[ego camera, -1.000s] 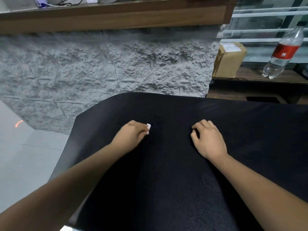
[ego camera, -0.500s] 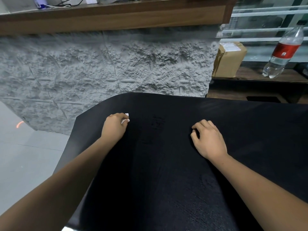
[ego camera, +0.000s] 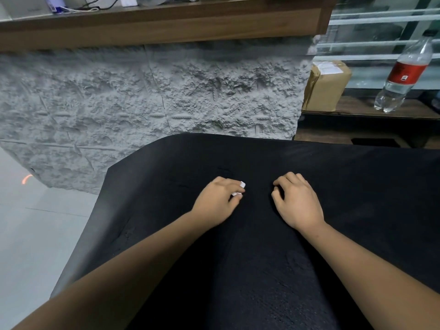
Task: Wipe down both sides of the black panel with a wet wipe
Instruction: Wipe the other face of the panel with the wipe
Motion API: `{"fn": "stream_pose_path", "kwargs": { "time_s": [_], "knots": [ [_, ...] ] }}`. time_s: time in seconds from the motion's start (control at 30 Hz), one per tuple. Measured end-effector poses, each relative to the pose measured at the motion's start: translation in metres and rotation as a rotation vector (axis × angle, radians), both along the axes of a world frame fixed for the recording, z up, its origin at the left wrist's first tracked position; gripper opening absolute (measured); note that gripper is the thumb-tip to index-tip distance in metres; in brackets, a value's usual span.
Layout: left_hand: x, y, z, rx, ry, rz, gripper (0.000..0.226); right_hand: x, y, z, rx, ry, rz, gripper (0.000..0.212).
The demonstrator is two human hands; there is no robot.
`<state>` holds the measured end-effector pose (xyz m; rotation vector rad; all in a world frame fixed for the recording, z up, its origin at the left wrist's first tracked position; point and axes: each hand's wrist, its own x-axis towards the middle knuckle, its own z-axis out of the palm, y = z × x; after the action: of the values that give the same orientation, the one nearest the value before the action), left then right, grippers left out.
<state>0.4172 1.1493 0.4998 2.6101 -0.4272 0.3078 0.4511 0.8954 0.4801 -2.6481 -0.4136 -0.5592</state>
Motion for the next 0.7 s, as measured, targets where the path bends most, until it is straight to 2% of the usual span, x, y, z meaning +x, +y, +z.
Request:
{"fn": "stream_pose_path", "kwargs": {
  "time_s": [0.2,0.4,0.57,0.7],
  "knots": [
    [0.022,-0.001,0.006,0.057,0.005,-0.026,0.023,0.000,-0.001,0.000,-0.008,0.011,-0.006,0.019],
    [0.059,0.047,0.017,0.135,0.018,0.146,0.023,0.000,-0.001,0.001,-0.007,0.031,-0.003,0.020],
    [0.076,0.091,0.020,0.096,0.038,0.299,0.023,-0.001,-0.001,0.002,-0.004,0.034,-0.004,0.021],
    [0.070,0.103,0.017,0.041,0.052,0.338,0.023,-0.001,-0.001,0.002,-0.007,0.025,-0.003,0.020]
  ]
}}
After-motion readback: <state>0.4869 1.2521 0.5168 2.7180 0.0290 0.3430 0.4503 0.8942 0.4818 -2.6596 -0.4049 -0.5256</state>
